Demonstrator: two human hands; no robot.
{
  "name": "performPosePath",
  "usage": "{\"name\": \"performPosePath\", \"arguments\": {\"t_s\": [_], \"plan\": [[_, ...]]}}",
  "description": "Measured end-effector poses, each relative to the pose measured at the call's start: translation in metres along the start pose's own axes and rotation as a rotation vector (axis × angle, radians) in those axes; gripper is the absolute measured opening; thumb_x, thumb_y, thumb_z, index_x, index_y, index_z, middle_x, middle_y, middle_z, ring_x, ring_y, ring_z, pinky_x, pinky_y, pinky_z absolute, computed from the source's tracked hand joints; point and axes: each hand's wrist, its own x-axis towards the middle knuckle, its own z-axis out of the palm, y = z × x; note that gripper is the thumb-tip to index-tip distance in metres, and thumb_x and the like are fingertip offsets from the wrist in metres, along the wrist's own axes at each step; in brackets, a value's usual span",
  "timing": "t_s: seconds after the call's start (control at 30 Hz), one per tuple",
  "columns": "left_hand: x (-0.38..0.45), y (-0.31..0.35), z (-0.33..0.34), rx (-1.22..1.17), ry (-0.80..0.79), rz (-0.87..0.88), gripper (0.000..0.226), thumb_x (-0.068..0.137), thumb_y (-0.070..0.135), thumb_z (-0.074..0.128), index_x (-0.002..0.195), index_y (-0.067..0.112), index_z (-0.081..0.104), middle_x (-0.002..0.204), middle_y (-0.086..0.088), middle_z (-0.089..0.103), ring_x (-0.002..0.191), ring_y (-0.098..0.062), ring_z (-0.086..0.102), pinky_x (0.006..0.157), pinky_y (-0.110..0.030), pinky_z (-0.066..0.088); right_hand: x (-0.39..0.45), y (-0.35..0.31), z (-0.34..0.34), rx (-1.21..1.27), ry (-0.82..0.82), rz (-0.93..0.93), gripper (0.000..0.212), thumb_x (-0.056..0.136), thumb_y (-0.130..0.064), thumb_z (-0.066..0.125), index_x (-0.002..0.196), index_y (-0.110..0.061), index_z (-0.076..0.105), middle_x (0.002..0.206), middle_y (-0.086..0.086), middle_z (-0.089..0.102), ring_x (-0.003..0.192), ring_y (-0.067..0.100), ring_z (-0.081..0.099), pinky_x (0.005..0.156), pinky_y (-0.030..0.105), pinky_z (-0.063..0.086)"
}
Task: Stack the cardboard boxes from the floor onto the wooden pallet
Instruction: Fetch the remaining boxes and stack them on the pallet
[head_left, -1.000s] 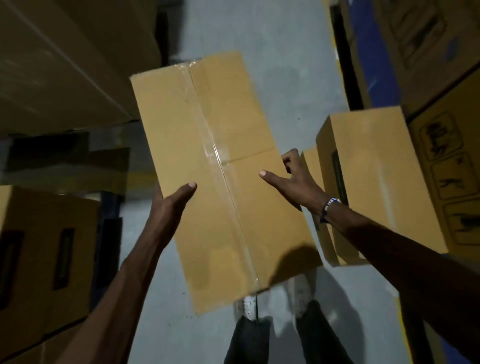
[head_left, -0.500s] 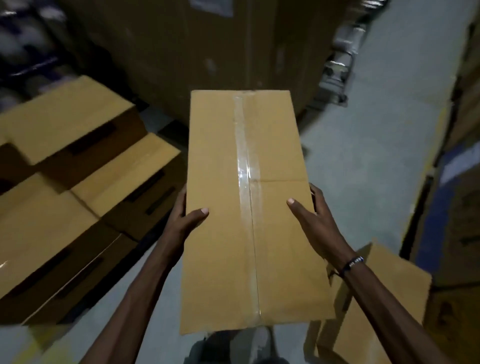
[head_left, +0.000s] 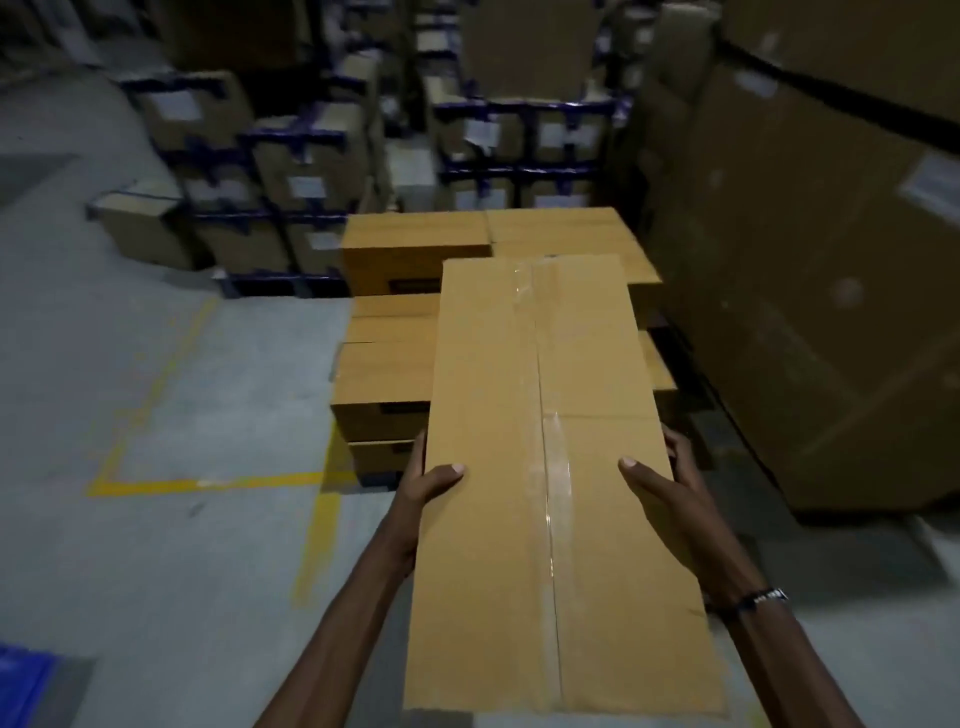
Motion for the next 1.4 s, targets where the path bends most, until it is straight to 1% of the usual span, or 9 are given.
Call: {"name": "performPosePath", "arguments": {"t_s": [0.13,0.27,0.43,0.57,0.73,0.87,1.0,1.2,1.4], "plan": [[-0.026,0.020,-0.089,-0.083,0.129,0.056,0.072,0.074,0.037,0.079,0.142,0.033,0.057,0.138,-0.016,0.065,0.119,-0.045,0.066,0.096,-0.066,0.052,0.028,-0.010,0.103,-0.097,-0.139,0.013,0.082,0.084,-0.035,0.078,0.151,-0.039,0.031,0.139,-0.004,0.054,0.118,0.011,0.056,0.086,0.029,0.049],[-0.049,0.042,-0.173,-0.132,0.263,0.129,0.070,0.076,0.032,0.076,0.143,0.035,0.057,0.140,-0.014,0.065,0.121,-0.043,0.065,0.095,-0.059,0.054,0.048,-0.011,0.201,-0.186,-0.264,0.005,0.088,0.076,-0.054,0.078,0.149,-0.048,0.029,0.144,-0.007,0.051,0.125,0.015,0.054,0.102,0.040,0.047],[-0.068,0.066,-0.252,-0.187,0.367,0.185,0.058,0.084,0.020,0.065,0.139,0.036,0.059,0.136,-0.010,0.068,0.112,-0.031,0.070,0.078,-0.039,0.059,0.059,-0.017,0.301,-0.238,-0.384,-0.033,0.087,0.091,-0.045,0.073,0.158,-0.051,0.017,0.151,-0.014,0.036,0.135,0.013,0.036,0.104,0.036,0.031],[-0.071,0.078,-0.301,-0.203,0.422,0.178,0.063,0.085,0.021,0.065,0.145,0.035,0.054,0.138,-0.009,0.066,0.114,-0.032,0.069,0.080,-0.042,0.059,0.075,-0.023,0.358,-0.284,-0.435,-0.024,0.082,0.097,-0.040,0.064,0.159,-0.050,0.011,0.167,-0.011,0.019,0.152,0.020,0.021,0.107,0.035,0.025],[-0.056,0.092,-0.357,-0.201,0.472,0.168,0.064,0.085,0.022,0.065,0.147,0.033,0.052,0.137,-0.008,0.067,0.114,-0.031,0.070,0.083,-0.043,0.059,0.109,-0.023,0.421,-0.297,-0.479,-0.036,0.077,0.099,-0.040,0.062,0.159,-0.050,0.014,0.143,-0.025,0.027,0.130,0.003,0.026,0.104,0.032,0.026],[-0.022,0.111,-0.407,-0.191,0.493,0.160,0.063,0.084,0.023,0.065,0.145,0.035,0.054,0.136,-0.007,0.068,0.115,-0.032,0.070,0.085,-0.045,0.059,0.156,-0.018,0.473,-0.319,-0.506,-0.022,0.085,0.089,-0.060,0.070,0.154,-0.061,0.015,0.164,-0.020,0.021,0.150,0.017,0.025,0.118,0.045,0.028],[0.023,0.136,-0.466,-0.157,0.518,0.172,0.064,0.085,0.025,0.066,0.145,0.038,0.053,0.137,-0.006,0.067,0.116,-0.032,0.069,0.091,-0.048,0.058,0.216,-0.025,0.537,-0.295,-0.540,-0.032,0.076,0.097,-0.044,0.065,0.157,-0.054,0.020,0.152,-0.019,0.039,0.141,0.017,0.038,0.104,0.034,0.035],[0.085,0.187,-0.554,-0.151,0.544,0.185,0.061,0.086,0.024,0.065,0.143,0.042,0.054,0.134,-0.007,0.069,0.105,-0.029,0.071,0.081,-0.043,0.058,0.299,-0.040,0.637,-0.289,-0.578,-0.012,0.087,0.081,-0.065,0.075,0.151,-0.063,0.024,0.162,-0.015,0.035,0.146,0.019,0.038,0.121,0.053,0.031],[0.138,0.239,-0.642,-0.096,0.550,0.157,0.065,0.085,0.027,0.065,0.148,0.037,0.050,0.133,-0.008,0.069,0.107,-0.031,0.071,0.087,-0.048,0.057,0.349,-0.062,0.732,-0.255,-0.544,-0.030,0.077,0.096,-0.042,0.067,0.157,-0.053,0.022,0.154,-0.019,0.037,0.139,0.009,0.036,0.109,0.033,0.031]]}}
